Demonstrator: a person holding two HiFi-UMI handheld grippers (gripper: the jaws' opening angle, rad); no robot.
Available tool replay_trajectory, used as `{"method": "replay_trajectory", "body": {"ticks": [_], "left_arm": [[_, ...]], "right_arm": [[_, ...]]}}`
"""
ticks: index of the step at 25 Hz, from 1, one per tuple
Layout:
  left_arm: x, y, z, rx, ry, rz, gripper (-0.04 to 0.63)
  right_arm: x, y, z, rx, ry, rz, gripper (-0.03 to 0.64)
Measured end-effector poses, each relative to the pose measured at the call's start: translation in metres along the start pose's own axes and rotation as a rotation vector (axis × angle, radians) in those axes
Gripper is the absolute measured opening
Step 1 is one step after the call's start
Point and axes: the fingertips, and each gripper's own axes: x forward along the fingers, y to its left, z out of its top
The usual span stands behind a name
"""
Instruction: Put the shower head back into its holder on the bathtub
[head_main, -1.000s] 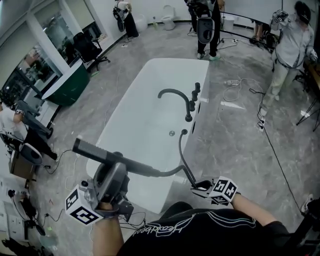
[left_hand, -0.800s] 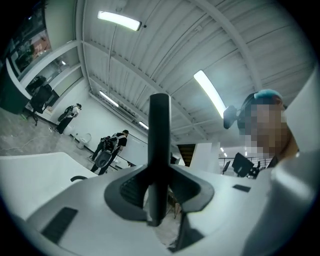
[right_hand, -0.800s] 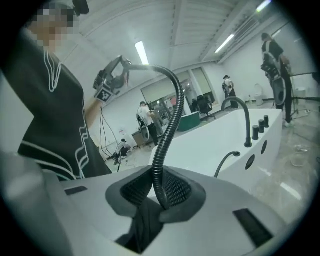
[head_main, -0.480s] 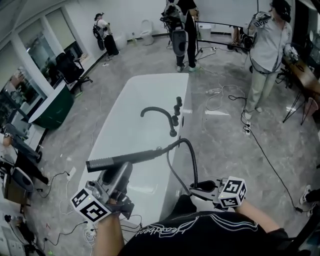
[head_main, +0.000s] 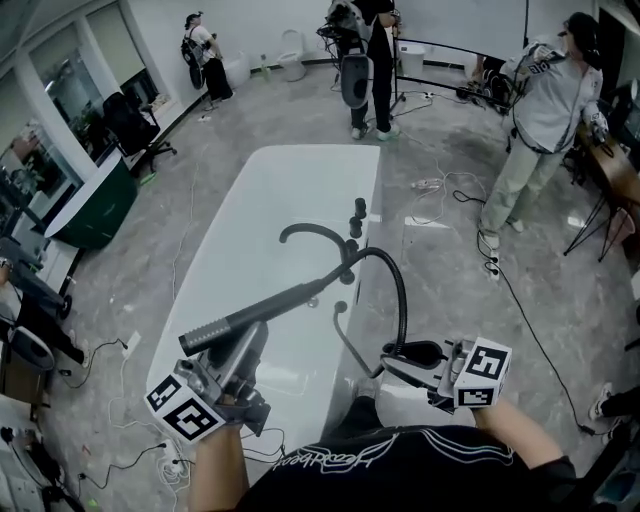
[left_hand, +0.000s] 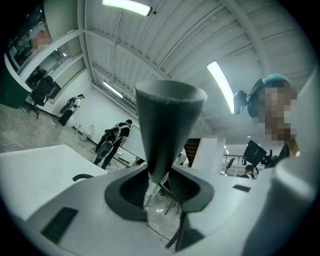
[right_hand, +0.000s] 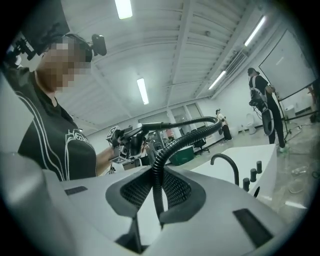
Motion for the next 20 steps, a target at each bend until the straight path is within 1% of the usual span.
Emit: {"method": "replay_trajectory", "body": {"ticks": [5,9,15,20], "left_arm": [[0.011,0.018,0.007,0.008,-0.010,-0.007,0.126],[0.020,0.031,0.015,0.009,-0.024,-0.001,0.126],[0.025,0.051,0.021,0.007,-0.018,0.022,0.126],[0.029,0.063,0.017,-0.010,-0.016,0.033,0.126]], "right_arm": [[0.015,-0.034,0.035,0.006,-0.062,-0.035,0.066],[0.031,-0.057,0.053,-0.020,-0.068,-0.049,0.066],[0.053,-0.090,0.060,-0.037,-0.048,-0.066,0.066],[0.067,-0.116,0.047,-0.053,-0.005,-0.099,0.066]]}}
